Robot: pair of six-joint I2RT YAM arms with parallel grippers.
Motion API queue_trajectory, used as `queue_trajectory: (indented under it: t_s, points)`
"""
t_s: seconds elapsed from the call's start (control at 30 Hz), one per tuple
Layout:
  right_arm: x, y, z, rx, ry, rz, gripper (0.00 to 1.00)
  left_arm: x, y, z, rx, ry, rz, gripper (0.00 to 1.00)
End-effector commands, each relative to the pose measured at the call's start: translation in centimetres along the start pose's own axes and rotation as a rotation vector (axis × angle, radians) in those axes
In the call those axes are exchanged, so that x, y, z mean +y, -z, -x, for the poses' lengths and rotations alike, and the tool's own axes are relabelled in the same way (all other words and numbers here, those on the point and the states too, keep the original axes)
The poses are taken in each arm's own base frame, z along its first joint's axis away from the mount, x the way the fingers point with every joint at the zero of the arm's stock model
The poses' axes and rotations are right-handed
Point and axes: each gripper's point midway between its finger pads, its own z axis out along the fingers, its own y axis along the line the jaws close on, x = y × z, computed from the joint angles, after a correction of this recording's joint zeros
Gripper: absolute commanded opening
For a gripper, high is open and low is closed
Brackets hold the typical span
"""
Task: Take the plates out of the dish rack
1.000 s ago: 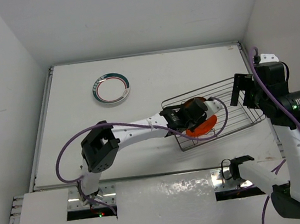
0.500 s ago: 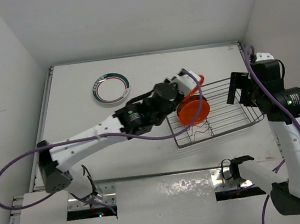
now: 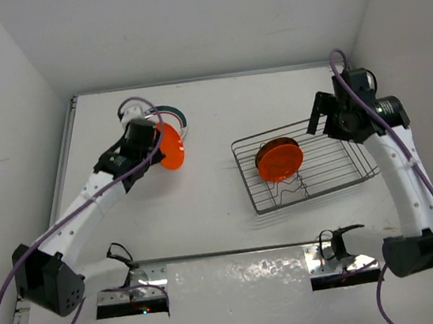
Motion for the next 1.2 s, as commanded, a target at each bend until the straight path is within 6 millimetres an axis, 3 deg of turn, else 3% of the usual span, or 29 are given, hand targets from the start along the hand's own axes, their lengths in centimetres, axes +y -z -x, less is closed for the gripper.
queue_trajectory:
  t_s: [0.0,0.03,0.1,0.13,0.2,0.27,0.3,0.47,0.57,0.6,0.7,0.77,0.87,0.9,0.97,1.17]
  points:
    - [0.2,-1.3,1.6,-0.037,-0.181,-0.092,0.99,-3.1,2.9,-3.9,0.136,0.264,-0.280,0.00]
    - [0.4,-1.8,1.3,-0.032,-0.191,-0.127,0.99,-2.6,2.2,-7.3,0.212,0.307,-0.274,0.00]
    - [0.5,-2.0,1.6,-0.077,-0.260,-0.188,0.99,-3.7,2.8,-9.1,0.250,0.371,-0.376,0.04]
    - [0.5,-2.2,1.8,-0.116,-0.251,-0.241,0.99,-2.8,2.2,-12.3,0.310,0.411,-0.350,0.06]
    - [1.0,-2.8,1.7,-0.125,-0.309,-0.264,0.99,-2.5,2.3,-13.3,0.298,0.465,-0.373,0.14]
    - [2.6,-4.3,0.8,-0.086,-0.361,-0.244,0.99,-1.0,1.8,-16.3,0.322,0.502,-0.333,0.21]
    - [3.0,-4.8,0.7,-0.085,-0.376,-0.241,0.99,-0.8,1.8,-16.0,0.308,0.505,-0.328,0.21]
    - [5.3,-5.9,-0.1,-0.135,-0.473,-0.251,0.91,1.5,1.2,-19.6,0.352,0.499,-0.247,0.24]
    - [7.6,-6.8,-0.6,-0.156,-0.498,-0.207,0.81,2.3,1.3,-21.2,0.395,0.501,-0.204,0.43]
    - [8.1,-7.2,-0.8,-0.150,-0.501,-0.197,0.78,2.4,1.4,-21.3,0.401,0.498,-0.199,0.56]
    - [9.5,-8.1,-2.0,-0.125,-0.502,-0.198,0.67,3.4,1.4,-20.4,0.363,0.478,-0.148,0.67]
    - [10.3,-8.2,-2.5,-0.140,-0.495,-0.203,0.55,3.9,1.6,-19.6,0.338,0.446,-0.123,0.70]
    - [10.9,-8.0,-2.9,-0.162,-0.499,-0.204,0.52,3.8,1.9,-17.5,0.294,0.402,-0.125,0.71]
    - [11.1,-8.2,-3.1,-0.161,-0.500,-0.204,0.42,3.5,2.2,-16.3,0.273,0.395,-0.136,0.73]
    - [11.2,-8.9,-3.8,-0.149,-0.517,-0.207,0.38,3.6,2.3,-15.4,0.251,0.364,-0.128,0.74]
    - [11.1,-10.4,-5.1,-0.134,-0.527,-0.241,0.38,1.2,3.7,-9.4,0.154,0.289,-0.219,0.82]
